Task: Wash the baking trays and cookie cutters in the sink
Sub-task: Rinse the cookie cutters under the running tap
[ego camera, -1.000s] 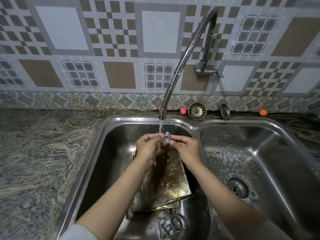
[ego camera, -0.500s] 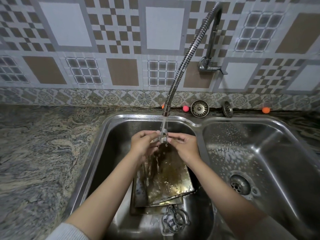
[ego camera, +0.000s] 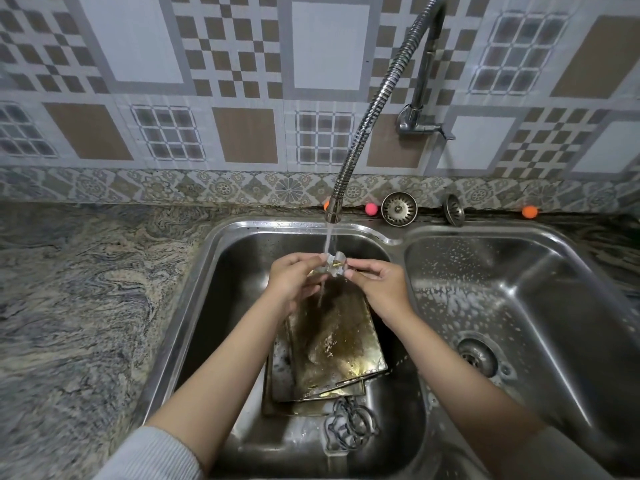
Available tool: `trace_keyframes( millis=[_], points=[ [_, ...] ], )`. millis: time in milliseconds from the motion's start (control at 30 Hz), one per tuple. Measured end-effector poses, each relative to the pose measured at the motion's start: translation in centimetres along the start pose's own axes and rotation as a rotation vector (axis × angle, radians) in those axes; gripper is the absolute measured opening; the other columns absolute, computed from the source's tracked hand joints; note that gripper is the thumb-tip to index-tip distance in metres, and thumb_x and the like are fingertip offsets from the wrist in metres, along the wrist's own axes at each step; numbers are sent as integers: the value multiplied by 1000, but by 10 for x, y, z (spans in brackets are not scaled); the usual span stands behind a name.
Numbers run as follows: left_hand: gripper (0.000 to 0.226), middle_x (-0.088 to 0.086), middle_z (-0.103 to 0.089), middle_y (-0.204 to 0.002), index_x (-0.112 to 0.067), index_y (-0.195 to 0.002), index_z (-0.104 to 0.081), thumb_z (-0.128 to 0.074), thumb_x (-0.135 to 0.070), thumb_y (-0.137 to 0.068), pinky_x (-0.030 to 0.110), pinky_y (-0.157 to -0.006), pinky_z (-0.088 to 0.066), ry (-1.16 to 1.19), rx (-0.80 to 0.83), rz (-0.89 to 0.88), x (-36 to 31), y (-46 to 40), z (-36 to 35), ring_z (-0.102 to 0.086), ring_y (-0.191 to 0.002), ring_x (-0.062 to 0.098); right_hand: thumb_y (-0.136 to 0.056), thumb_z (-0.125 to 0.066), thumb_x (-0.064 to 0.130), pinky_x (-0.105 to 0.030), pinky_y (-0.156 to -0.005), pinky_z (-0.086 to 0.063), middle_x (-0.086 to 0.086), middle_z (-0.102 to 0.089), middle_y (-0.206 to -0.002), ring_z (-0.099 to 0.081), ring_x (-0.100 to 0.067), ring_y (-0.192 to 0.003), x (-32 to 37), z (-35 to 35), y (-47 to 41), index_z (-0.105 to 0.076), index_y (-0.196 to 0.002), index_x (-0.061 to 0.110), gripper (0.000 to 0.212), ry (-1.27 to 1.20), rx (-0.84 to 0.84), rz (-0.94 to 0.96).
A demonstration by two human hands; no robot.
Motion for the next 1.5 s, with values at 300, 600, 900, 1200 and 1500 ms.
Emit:
trace_keyframes(
  millis=[300, 600, 900, 1200, 1500],
  points=[
    [2, 6, -71, -76, -12, -89, -67, -67, -12, -86, 25, -64, -50, -2, -2, 19, 2, -7, -5, -66, -70, 17, -80, -70, -6, -10, -71, -51, -8, -71, -91, -67, 4, -68, 2, 4, -5, -70, -102, -3, 23, 46, -35, 6],
    [11, 10, -72, -83, -7, -95, -68, -68, -12, -85, 30, -67, -50, -3, -55, -20, -1, -6, 14, -65, -68, 19, -80, -70, -7, -11, -72, -52, -12, -70, -96, -66, 5, -66, 3, -12, -3, -70, -103, -5, 24, 63, 7, -11],
    [13, 7, -73, -88, -14, -97, -67, -68, -21, -86, 32, -75, -52, -99, 65, -3, 27, 9, 4, -70, -83, 23, -87, -66, 3, -31, -86, -56, -13, -66, -90, -70, -16, -79, 3, 2, 23, -55, -129, 27, 50, 213, 197, 34],
    [17, 1, -63, -81, -13, -98, -63, -71, -11, -83, 19, -72, -50, -651, 307, -66, 96, 21, 13, -61, -74, 10, -84, -72, 10, -11, -75, -49, 10, -70, -71, -63, 2, -70, 8, 136, 57, -64, -119, 26, 39, 495, 69, -43],
    [40, -10, -61, -105, -20, -113, -67, -77, -13, -75, 14, -81, -41, -1274, 698, -231, 167, 41, -5, -56, -96, 6, -86, -60, 13, -26, -75, -46, -16, -70, -105, -64, -32, -100, -97, 190, 104, -71, -106, 4, 25, 1275, 457, -513]
  ],
)
Point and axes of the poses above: each hand's wrist, its own y-axis away from the middle knuckle, its own z-axis out of the back of the hand, x = y × z, the point moved 6 cm from there along -y, towards the middle knuckle
